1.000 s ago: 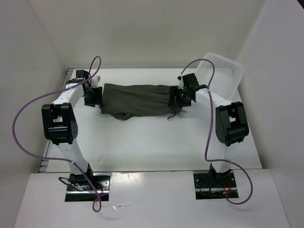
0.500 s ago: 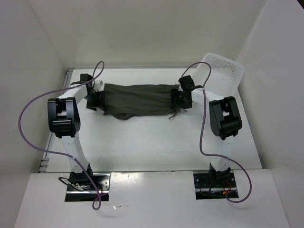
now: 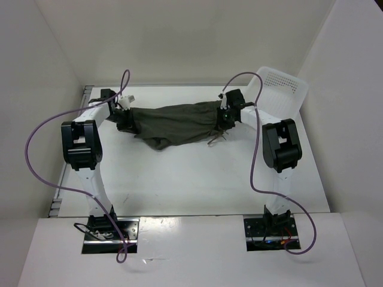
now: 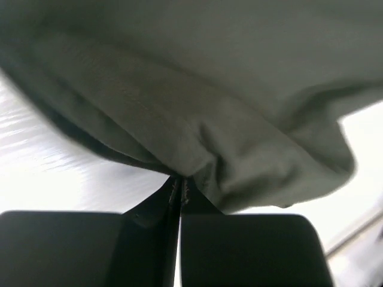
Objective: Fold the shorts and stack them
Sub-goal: Fold the shorts
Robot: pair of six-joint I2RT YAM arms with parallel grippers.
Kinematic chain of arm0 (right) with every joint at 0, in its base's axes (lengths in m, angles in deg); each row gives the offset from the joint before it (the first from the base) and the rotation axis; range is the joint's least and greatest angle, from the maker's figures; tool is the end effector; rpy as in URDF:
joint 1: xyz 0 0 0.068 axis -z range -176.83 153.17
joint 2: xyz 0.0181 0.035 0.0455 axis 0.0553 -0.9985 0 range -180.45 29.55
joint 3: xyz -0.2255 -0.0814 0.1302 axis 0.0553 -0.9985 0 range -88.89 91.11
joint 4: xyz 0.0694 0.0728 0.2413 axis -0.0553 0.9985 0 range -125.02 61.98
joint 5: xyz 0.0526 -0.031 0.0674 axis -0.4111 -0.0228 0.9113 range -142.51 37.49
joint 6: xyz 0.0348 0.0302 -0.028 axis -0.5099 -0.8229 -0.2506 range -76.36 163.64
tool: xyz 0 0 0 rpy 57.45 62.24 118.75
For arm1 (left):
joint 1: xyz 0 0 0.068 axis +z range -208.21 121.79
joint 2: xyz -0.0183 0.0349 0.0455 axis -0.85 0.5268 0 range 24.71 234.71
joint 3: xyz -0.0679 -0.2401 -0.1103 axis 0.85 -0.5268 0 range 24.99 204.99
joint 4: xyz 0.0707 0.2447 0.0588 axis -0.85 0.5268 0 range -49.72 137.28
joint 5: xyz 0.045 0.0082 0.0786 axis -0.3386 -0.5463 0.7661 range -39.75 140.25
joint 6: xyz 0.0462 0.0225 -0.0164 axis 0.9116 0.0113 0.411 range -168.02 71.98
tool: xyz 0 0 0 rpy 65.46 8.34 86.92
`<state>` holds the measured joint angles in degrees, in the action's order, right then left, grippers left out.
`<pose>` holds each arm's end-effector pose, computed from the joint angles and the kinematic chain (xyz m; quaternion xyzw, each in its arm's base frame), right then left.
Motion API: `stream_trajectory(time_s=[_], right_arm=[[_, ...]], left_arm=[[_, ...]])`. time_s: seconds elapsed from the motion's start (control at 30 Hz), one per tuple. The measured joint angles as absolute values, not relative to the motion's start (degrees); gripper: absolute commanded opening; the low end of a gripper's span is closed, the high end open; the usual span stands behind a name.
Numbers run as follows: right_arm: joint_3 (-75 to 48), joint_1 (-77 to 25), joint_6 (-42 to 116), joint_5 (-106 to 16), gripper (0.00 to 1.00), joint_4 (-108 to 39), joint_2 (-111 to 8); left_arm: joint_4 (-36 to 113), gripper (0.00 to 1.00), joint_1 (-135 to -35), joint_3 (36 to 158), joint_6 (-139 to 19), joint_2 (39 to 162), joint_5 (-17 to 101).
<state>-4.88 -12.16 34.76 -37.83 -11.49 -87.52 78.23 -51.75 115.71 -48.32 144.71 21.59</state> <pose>0.4199 0.1246 0.1747 -0.0900 0.9464 0.1794 0.2531 0.4350 0.0321 0.1776 -0.0072 0.9510 -0.2321 0.2040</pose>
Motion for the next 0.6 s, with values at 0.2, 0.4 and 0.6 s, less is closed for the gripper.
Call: stream_trajectory(time_s=[0.2, 0.4, 0.6], right_arm=[[-0.99, -12.16, 39.52, -33.33, 0.00, -11.49, -87.92], [-0.88, -12.18, 41.99, -28.98, 0.00, -11.40, -87.83], [-3.76, -12.18, 43.61, -27.95, 0.00, -11.47, -85.69]], left_arm=[[84.88, 0.00, -49.72, 125.15, -48.29, 144.47, 17.41], [90.21, 0.09, -47.86, 129.15, -48.21, 138.24, 23.29], [95.24, 0.16, -49.81, 117.15, -48.16, 135.09, 29.06]])
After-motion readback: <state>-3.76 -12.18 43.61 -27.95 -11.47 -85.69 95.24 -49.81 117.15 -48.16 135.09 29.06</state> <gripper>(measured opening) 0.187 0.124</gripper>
